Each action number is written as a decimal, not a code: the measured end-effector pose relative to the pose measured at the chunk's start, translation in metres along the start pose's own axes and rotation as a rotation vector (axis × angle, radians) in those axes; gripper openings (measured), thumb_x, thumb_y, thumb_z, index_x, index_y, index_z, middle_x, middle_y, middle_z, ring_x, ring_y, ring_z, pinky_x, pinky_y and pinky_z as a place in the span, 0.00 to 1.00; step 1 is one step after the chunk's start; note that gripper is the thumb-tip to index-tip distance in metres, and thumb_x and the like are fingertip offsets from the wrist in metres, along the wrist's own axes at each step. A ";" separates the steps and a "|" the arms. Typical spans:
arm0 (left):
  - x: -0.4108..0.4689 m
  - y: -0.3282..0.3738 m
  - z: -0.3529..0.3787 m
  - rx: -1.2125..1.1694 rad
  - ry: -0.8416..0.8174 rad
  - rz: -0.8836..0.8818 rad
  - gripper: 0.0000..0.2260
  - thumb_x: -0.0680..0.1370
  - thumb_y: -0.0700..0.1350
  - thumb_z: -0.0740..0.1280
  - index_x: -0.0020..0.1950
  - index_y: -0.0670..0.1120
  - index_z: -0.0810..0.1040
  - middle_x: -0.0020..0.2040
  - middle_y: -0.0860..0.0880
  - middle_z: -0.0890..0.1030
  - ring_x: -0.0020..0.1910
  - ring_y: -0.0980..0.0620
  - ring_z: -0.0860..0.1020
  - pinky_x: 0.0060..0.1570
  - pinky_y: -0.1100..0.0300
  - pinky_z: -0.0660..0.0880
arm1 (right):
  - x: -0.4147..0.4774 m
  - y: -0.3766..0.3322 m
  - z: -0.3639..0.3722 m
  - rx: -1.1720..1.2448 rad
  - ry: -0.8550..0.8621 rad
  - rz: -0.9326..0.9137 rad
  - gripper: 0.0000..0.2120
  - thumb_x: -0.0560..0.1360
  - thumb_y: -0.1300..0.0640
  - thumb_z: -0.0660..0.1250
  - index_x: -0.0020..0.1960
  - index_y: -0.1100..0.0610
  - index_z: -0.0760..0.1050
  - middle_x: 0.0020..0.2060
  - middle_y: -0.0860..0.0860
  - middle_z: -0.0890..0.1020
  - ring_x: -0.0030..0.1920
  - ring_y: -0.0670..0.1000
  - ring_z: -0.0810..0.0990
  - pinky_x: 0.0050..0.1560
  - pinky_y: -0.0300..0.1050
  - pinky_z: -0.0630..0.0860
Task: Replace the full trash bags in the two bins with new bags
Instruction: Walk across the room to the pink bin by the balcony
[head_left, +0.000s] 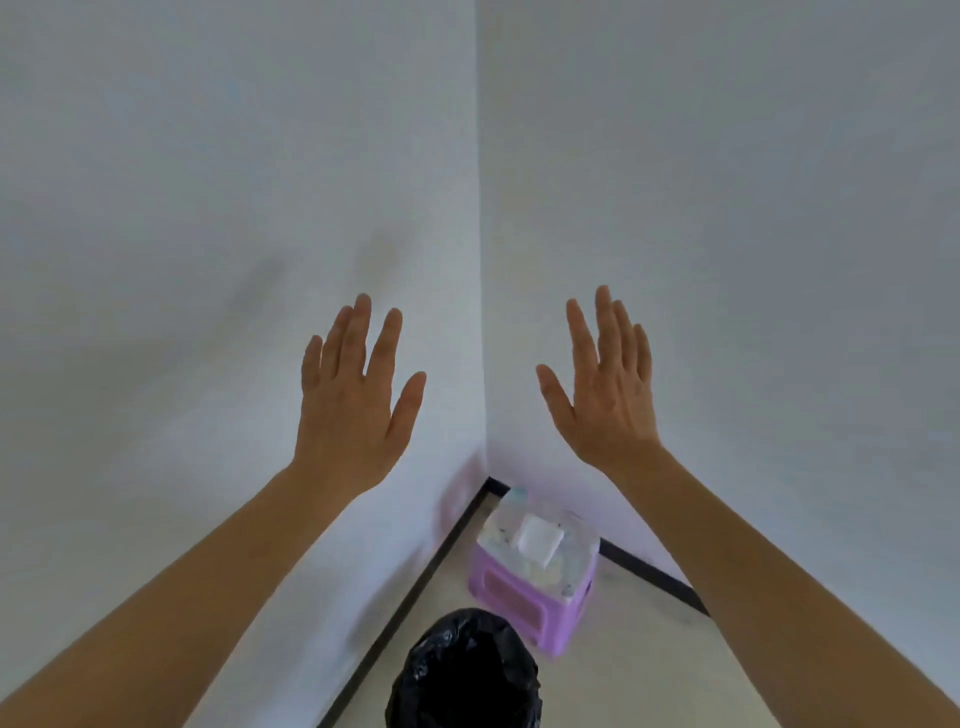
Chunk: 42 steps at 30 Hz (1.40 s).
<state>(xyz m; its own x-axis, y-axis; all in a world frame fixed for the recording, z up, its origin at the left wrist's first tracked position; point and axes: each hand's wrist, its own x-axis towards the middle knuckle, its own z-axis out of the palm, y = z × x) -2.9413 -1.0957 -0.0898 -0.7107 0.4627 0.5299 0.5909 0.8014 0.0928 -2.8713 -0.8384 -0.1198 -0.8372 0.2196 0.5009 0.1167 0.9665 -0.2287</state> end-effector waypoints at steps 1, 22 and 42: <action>0.012 0.002 -0.014 -0.001 0.032 0.036 0.28 0.82 0.56 0.52 0.79 0.45 0.56 0.79 0.40 0.55 0.78 0.40 0.55 0.73 0.39 0.57 | 0.008 -0.002 -0.021 -0.019 0.041 -0.007 0.33 0.83 0.41 0.53 0.81 0.55 0.48 0.80 0.60 0.47 0.80 0.61 0.48 0.78 0.62 0.49; -0.079 0.405 -0.172 -0.897 -0.013 0.953 0.27 0.83 0.58 0.50 0.79 0.48 0.54 0.80 0.43 0.53 0.78 0.44 0.54 0.74 0.43 0.53 | -0.401 -0.003 -0.421 -0.867 0.336 0.938 0.34 0.80 0.40 0.54 0.80 0.54 0.52 0.80 0.59 0.51 0.79 0.60 0.53 0.78 0.60 0.51; -0.505 0.820 -0.386 -1.186 -0.032 1.536 0.28 0.82 0.57 0.54 0.78 0.45 0.59 0.78 0.40 0.56 0.76 0.40 0.59 0.70 0.37 0.62 | -0.944 -0.025 -0.708 -1.179 0.408 1.448 0.33 0.81 0.41 0.55 0.80 0.56 0.55 0.79 0.60 0.54 0.78 0.62 0.57 0.75 0.63 0.57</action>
<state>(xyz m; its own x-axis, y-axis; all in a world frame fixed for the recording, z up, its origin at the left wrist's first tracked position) -1.9508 -0.8185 0.0443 0.5854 0.4259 0.6899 0.5251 -0.8475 0.0776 -1.7058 -0.9755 0.0046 0.3582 0.6680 0.6522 0.9083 -0.4111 -0.0777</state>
